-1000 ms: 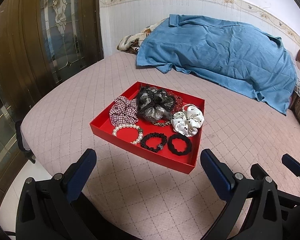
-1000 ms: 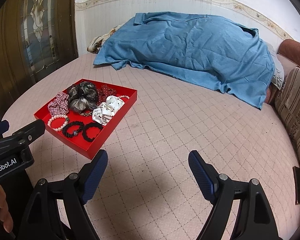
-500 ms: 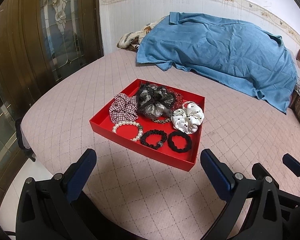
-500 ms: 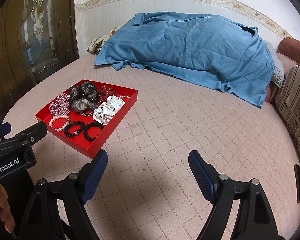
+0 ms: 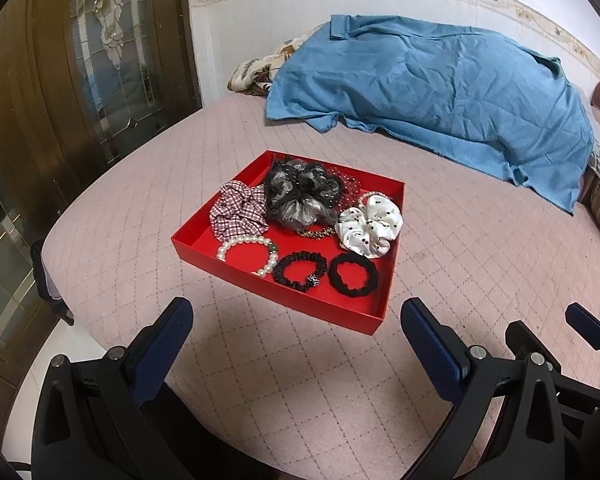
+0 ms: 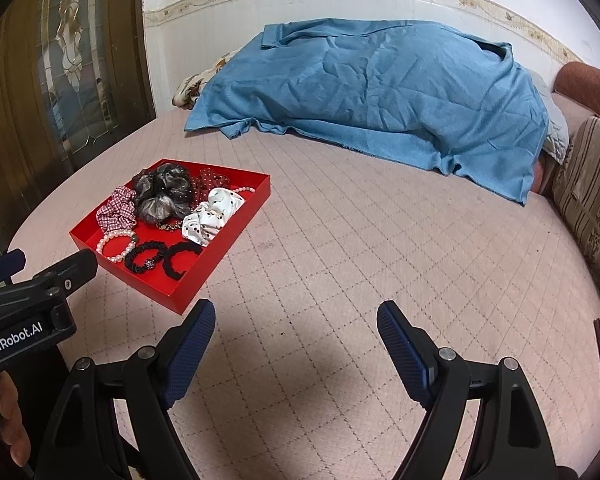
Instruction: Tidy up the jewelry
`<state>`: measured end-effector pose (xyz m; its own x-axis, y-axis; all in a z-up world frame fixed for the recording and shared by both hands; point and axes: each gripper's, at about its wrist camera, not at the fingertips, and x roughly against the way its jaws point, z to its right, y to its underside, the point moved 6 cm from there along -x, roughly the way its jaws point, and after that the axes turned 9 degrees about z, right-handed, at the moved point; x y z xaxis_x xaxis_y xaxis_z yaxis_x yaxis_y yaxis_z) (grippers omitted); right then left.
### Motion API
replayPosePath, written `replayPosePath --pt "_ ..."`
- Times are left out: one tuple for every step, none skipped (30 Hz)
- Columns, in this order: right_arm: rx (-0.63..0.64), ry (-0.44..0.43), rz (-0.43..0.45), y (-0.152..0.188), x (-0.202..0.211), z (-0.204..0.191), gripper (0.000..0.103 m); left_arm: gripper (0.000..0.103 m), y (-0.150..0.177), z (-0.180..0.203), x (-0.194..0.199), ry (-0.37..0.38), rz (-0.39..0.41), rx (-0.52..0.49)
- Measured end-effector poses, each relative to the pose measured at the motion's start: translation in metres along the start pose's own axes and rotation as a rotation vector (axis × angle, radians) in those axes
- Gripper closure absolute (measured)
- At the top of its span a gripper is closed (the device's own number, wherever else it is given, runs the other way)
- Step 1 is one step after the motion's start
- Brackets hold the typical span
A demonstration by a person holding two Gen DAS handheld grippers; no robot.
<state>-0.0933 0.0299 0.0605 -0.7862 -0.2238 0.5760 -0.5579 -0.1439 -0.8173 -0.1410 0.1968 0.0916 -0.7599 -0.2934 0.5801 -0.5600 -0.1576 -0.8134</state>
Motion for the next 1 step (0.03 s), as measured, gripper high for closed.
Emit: replayPosePath --pt "-0.01 -0.004 -0.006 0.0006 -0.0014 0.0032 0.016 0.0 -0.0002 0.0038 -0.0008 0.006 -0.003 -0.012"
